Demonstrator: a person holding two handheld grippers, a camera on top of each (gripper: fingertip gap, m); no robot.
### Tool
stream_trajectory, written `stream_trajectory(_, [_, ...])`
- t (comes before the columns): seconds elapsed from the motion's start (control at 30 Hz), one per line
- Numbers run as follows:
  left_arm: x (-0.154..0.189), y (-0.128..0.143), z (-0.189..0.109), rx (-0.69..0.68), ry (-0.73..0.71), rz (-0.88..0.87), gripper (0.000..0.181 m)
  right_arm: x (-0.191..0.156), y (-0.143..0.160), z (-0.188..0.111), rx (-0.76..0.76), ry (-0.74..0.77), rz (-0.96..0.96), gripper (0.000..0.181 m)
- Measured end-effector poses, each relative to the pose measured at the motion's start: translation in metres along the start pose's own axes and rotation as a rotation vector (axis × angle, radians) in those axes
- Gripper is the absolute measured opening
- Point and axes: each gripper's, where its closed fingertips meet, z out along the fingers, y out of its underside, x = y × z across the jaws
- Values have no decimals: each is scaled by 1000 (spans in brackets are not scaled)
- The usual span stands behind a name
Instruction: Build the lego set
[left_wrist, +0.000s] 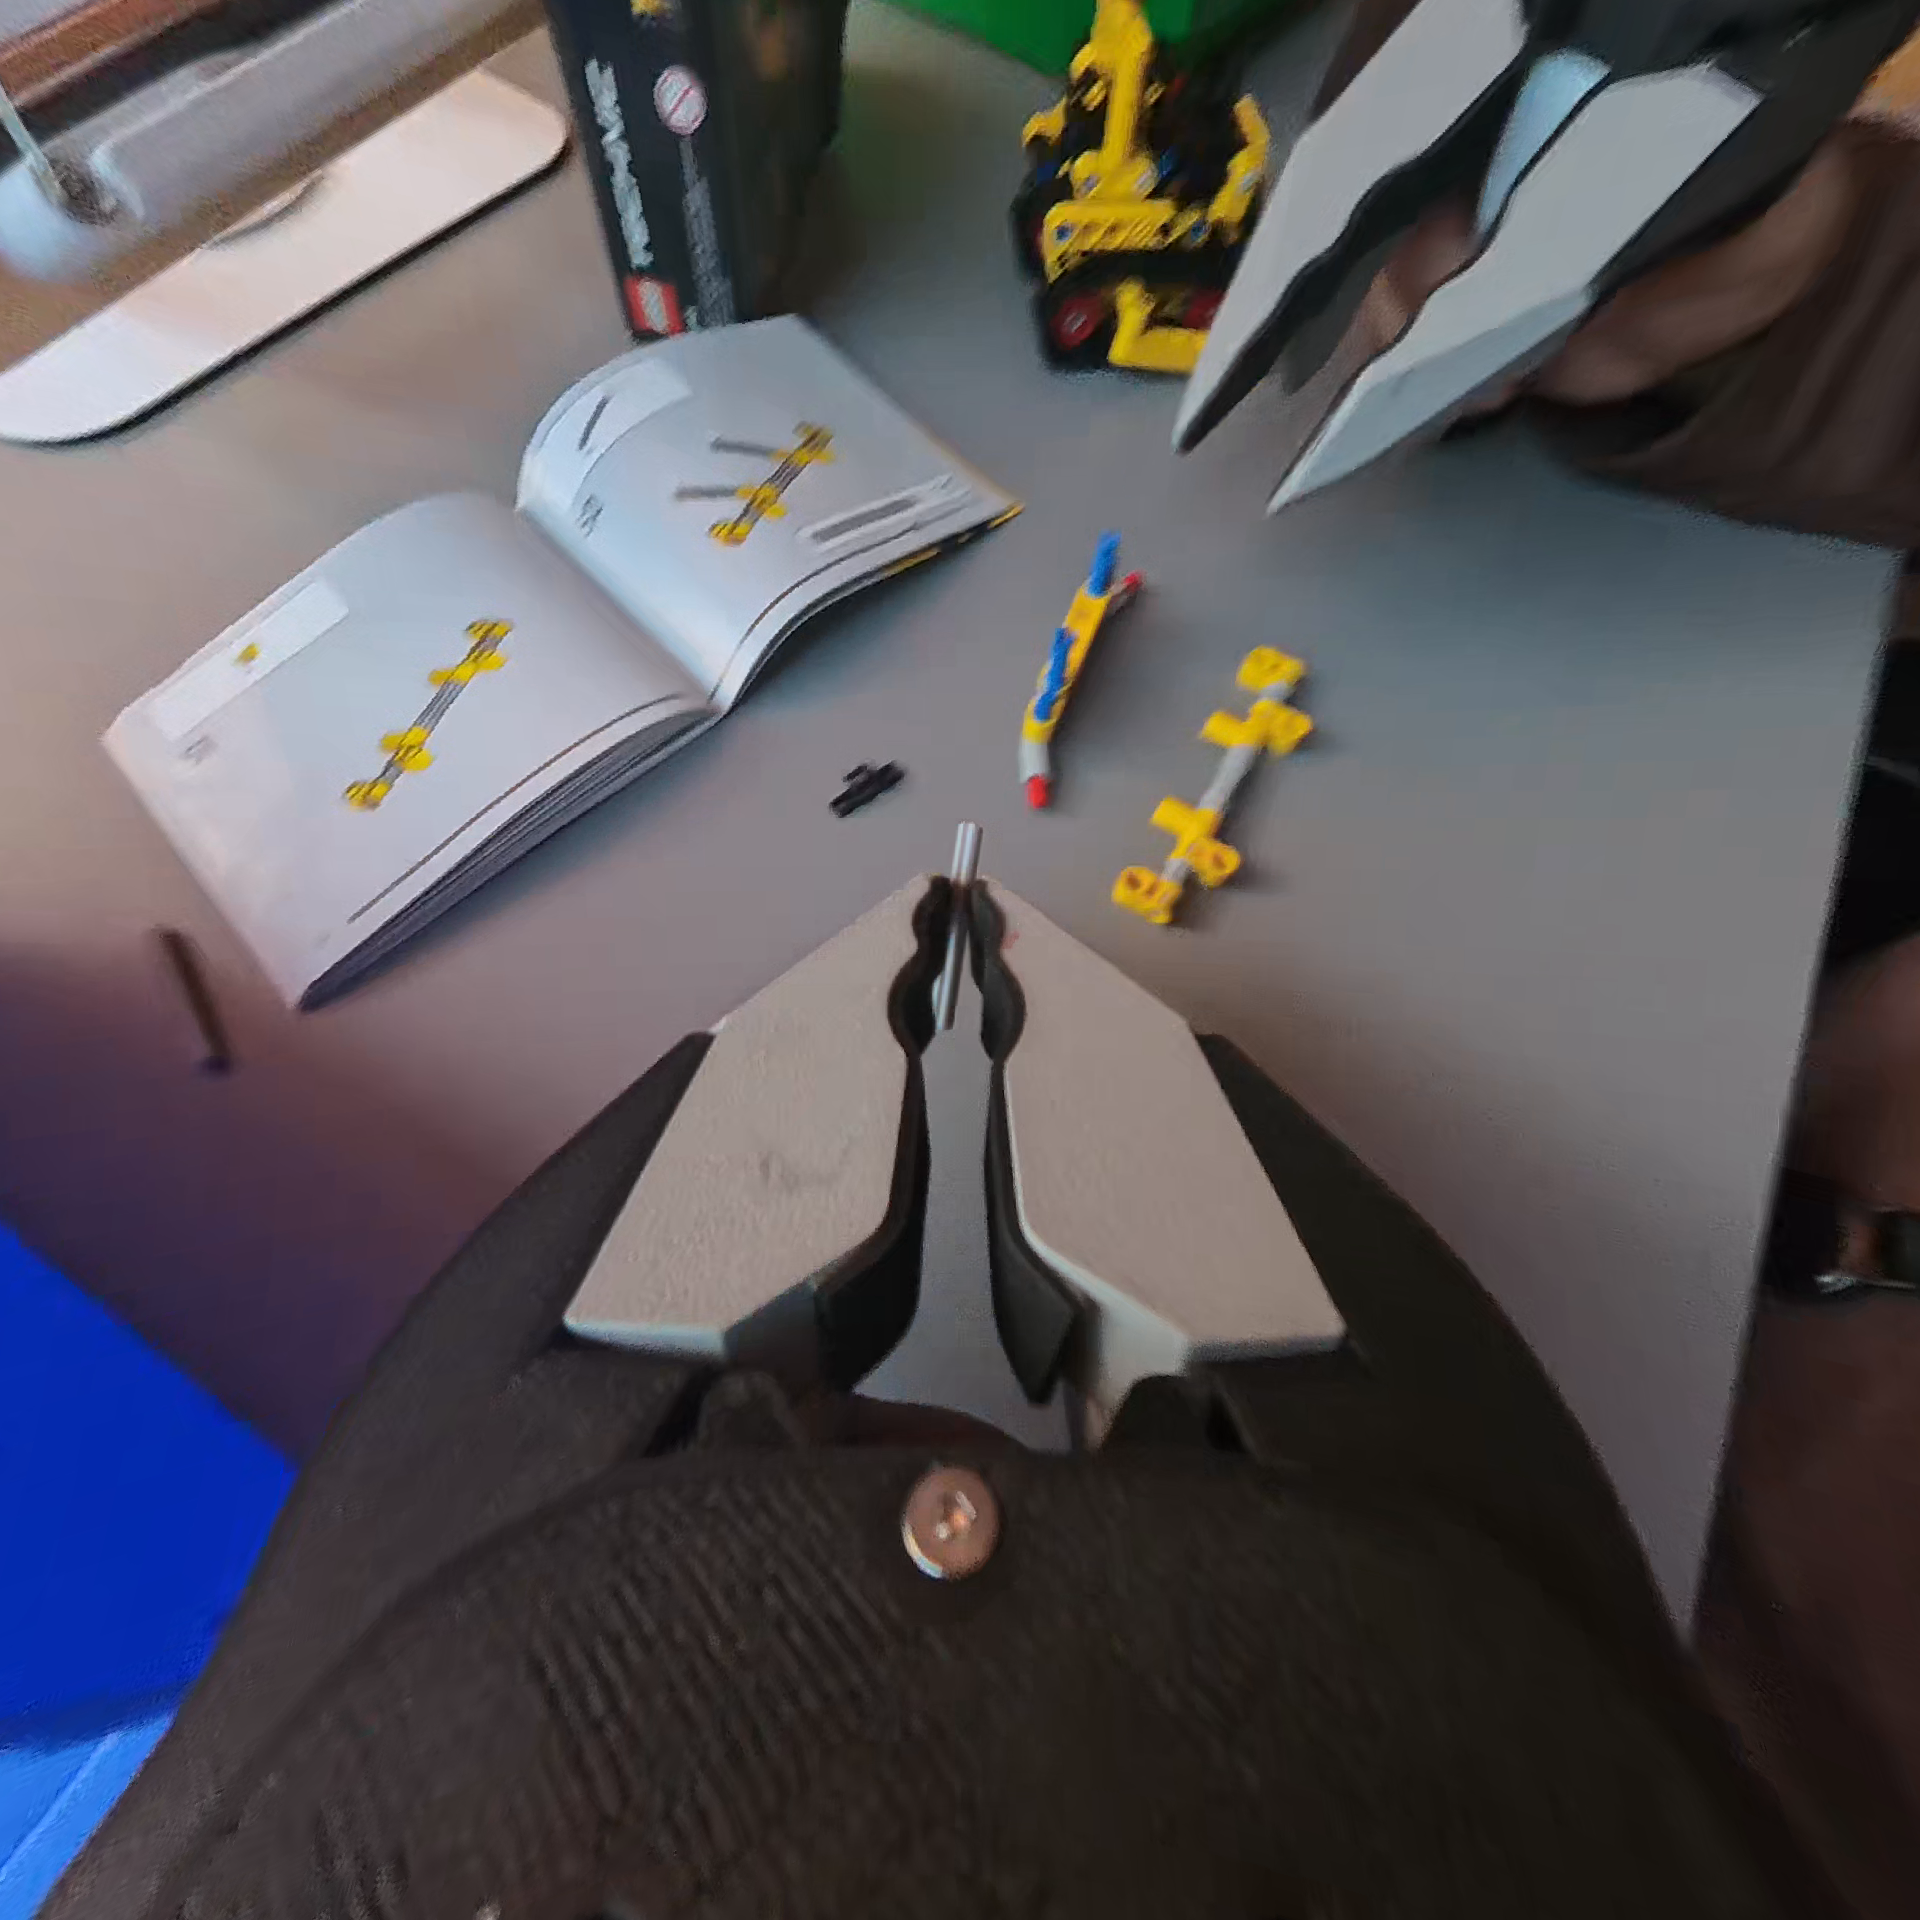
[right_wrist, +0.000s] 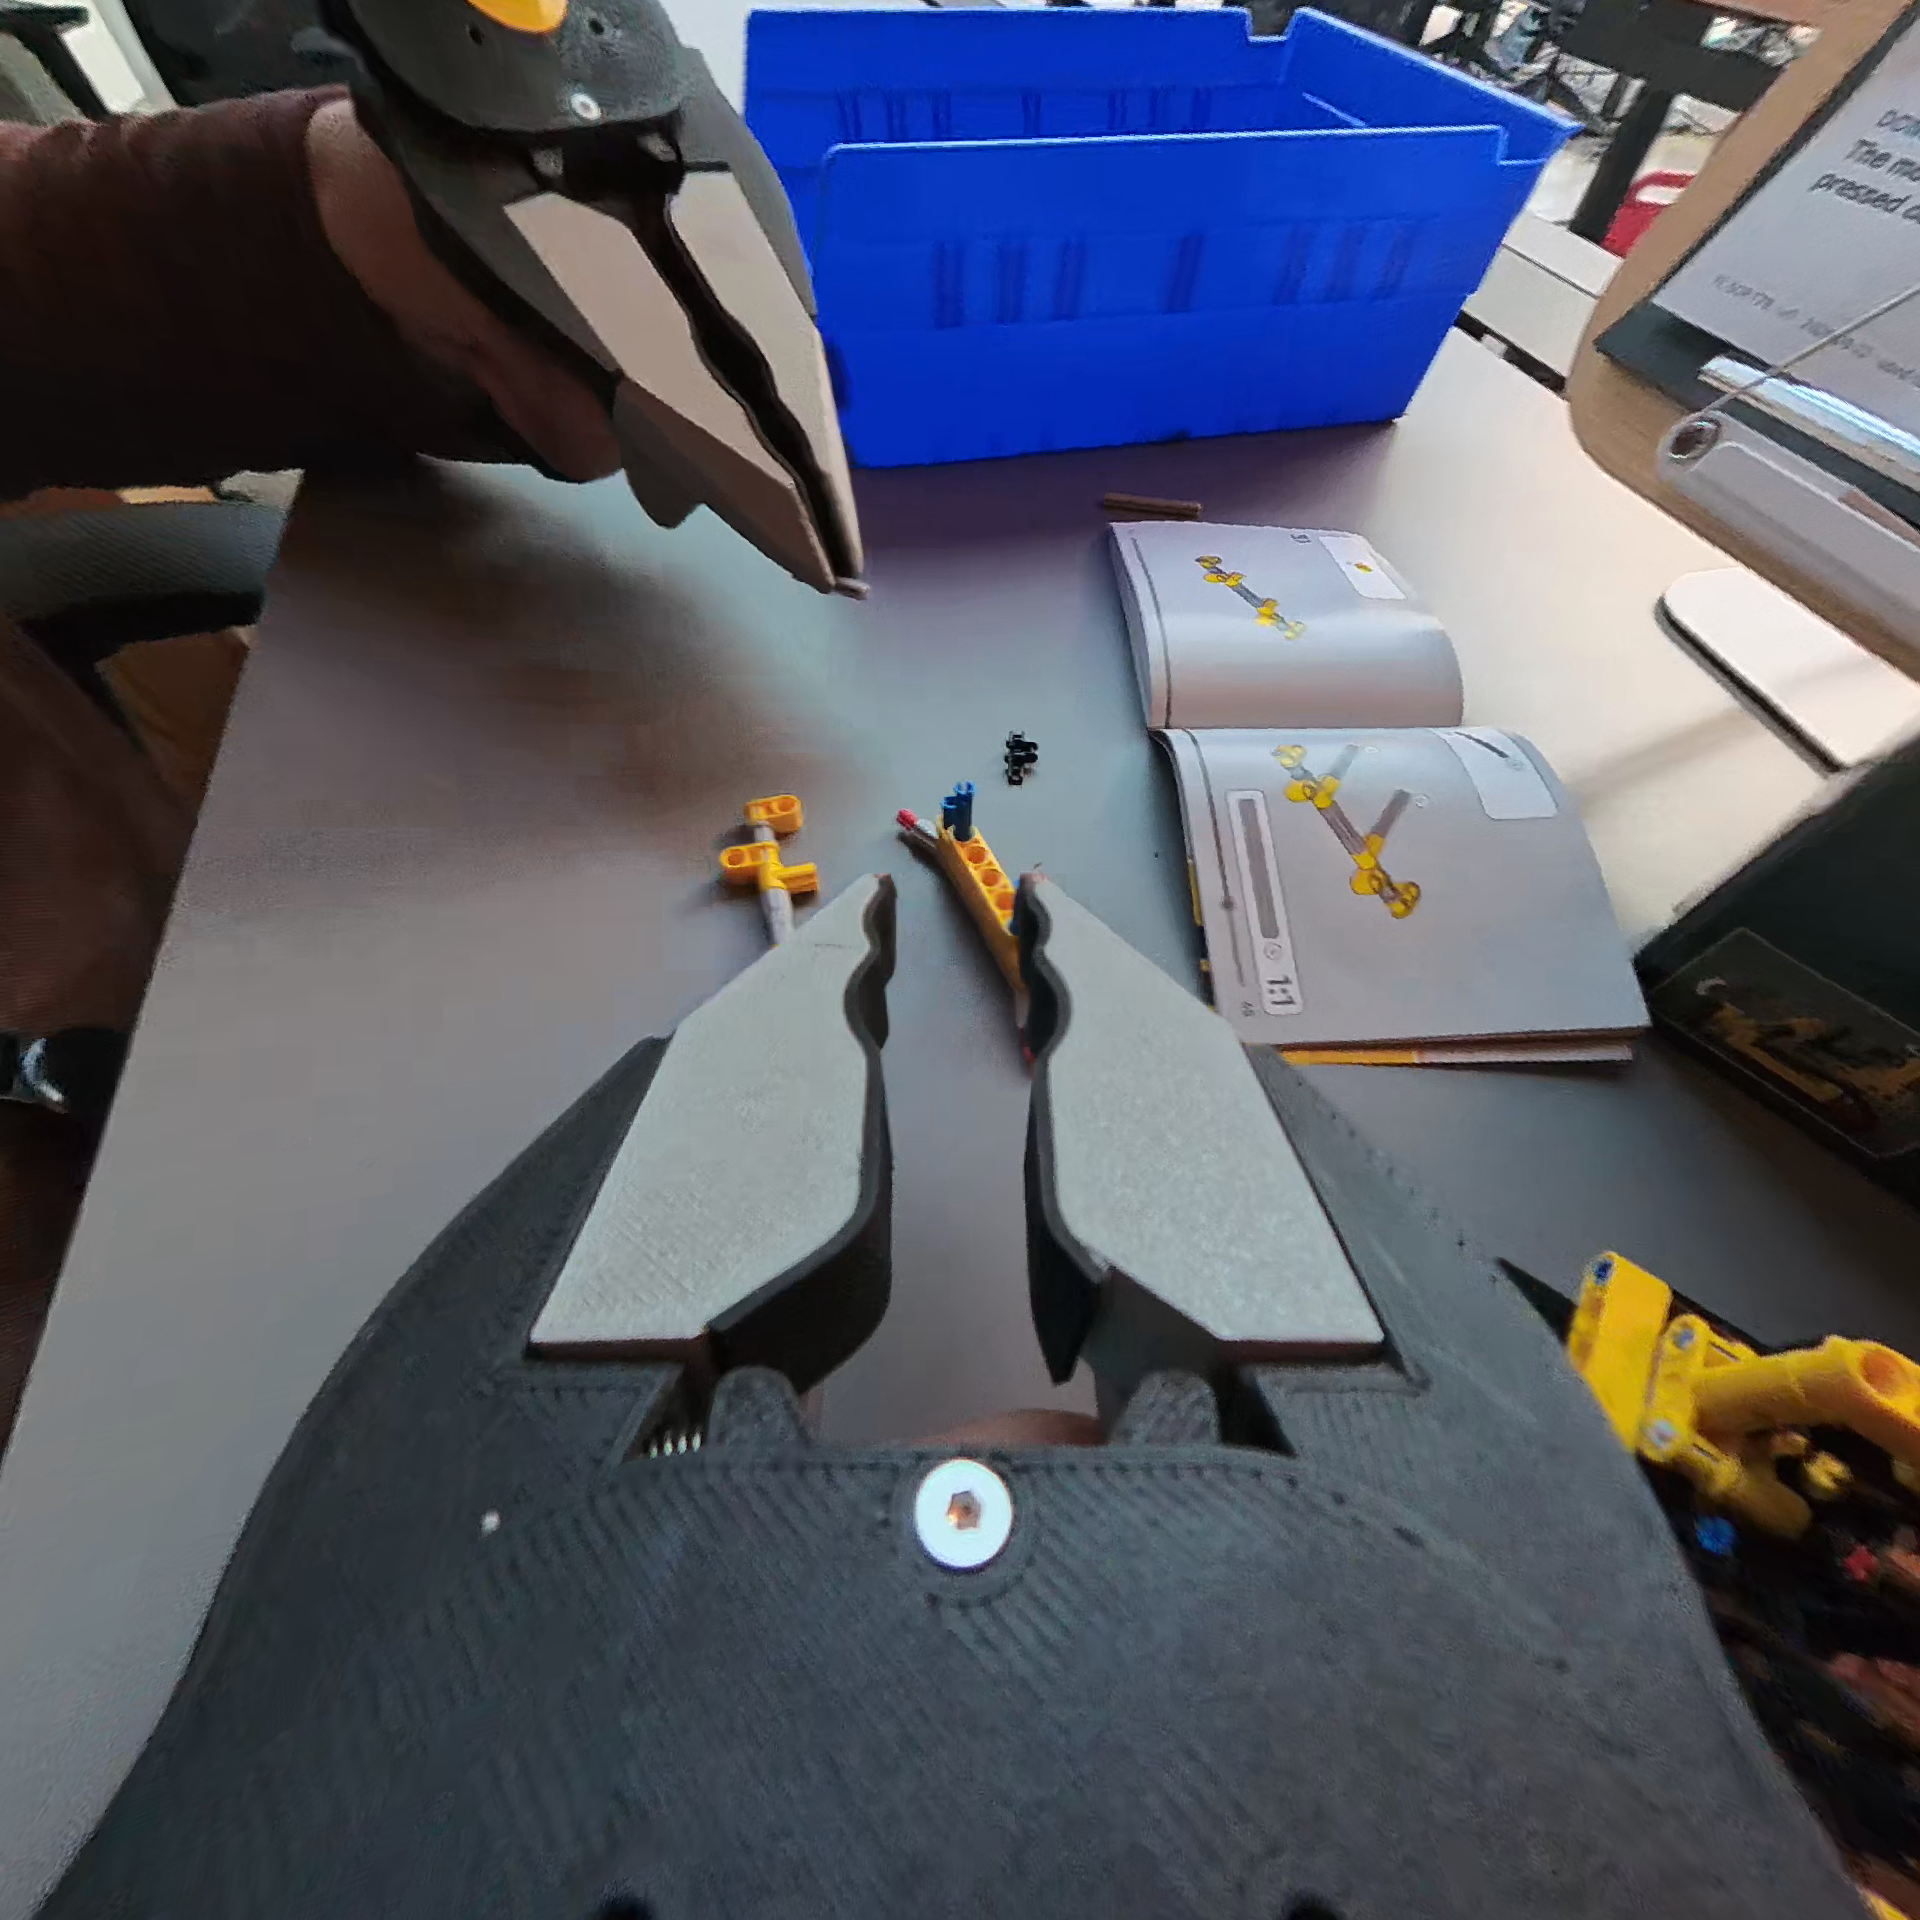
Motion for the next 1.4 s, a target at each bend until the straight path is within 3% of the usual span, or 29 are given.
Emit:
stream_trajectory(0.03, [10,-8,1,28,33,11,1,-7,-1,3,-2,-34,5,20])
stream_trajectory(0.23, [55,-44,14,200,103,126,1,-36,-20,13,57,-146,48,16])
stream_trajectory(0.3, [61,-47,19,222,77,176,0,-36,-25,12,79,-135,54,9])
stream_trajectory(0.57, [65,-56,28,298,59,182,0,-33,-29,11,107,-151,131,14])
stream_trajectory(0.9, [60,-51,33,289,36,180,0,-29,-28,12,115,-173,187,11])
stream_trajectory(1.03, [62,-51,32,290,18,204,0,-31,-28,15,111,-180,189,1])
stream_trajectory(1.4, [66,-44,39,248,58,160,0,-34,-25,17,92,-190,176,1])
